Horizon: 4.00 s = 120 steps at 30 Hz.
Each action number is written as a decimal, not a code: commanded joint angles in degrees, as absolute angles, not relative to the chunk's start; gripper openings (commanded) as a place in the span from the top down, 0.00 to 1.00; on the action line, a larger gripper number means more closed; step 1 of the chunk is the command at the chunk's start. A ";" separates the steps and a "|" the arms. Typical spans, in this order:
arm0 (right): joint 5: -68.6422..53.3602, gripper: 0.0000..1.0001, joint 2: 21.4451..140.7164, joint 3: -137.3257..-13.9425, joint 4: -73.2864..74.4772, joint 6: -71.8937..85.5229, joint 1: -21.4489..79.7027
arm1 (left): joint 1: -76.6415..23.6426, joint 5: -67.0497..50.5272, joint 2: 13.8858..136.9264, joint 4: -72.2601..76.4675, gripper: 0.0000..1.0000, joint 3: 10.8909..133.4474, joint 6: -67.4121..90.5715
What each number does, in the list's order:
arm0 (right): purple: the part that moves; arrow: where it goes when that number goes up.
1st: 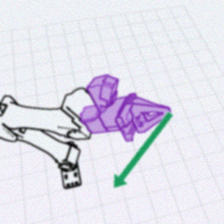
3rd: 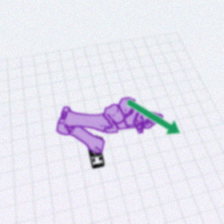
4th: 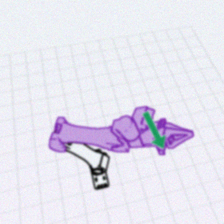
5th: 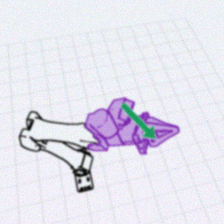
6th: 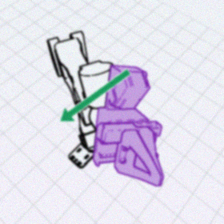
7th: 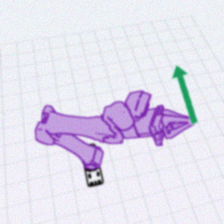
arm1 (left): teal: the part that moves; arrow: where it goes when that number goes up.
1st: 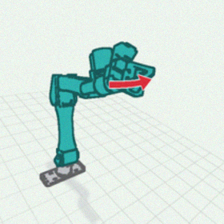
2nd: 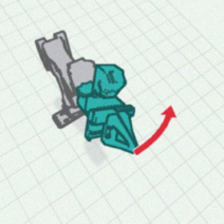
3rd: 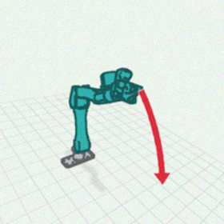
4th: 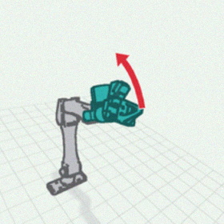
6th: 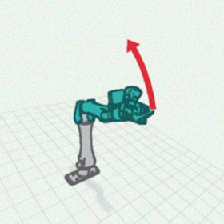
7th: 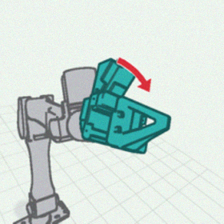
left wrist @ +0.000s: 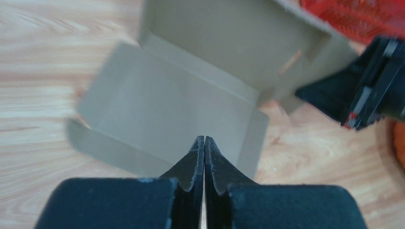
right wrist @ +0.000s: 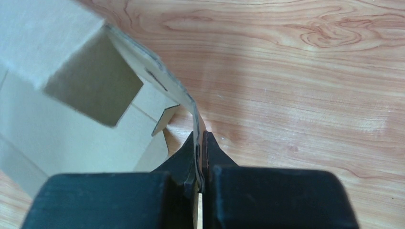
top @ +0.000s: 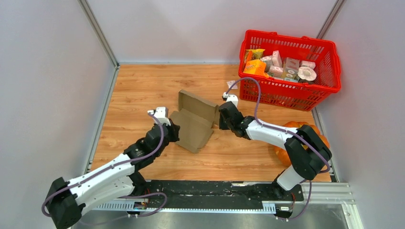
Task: Fold the paper box
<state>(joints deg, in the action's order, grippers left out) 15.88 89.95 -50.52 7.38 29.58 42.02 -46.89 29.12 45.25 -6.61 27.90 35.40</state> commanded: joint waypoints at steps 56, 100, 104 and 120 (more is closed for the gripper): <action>13.20 0.45 75.48 -40.17 3.44 19.10 36.84 | -47.46 5.63 104.06 49.39 1.00 23.82 54.23; -28.04 0.60 97.91 -50.98 -20.92 -11.08 32.08 | -47.46 4.83 104.15 50.98 1.00 22.24 53.70; -27.77 0.67 98.61 -51.68 -21.53 -10.02 33.04 | -47.55 4.75 104.15 50.89 1.00 22.50 53.61; -14.15 0.60 101.42 -52.38 -27.86 -5.19 37.00 | -47.37 4.66 104.24 50.80 1.00 22.59 53.44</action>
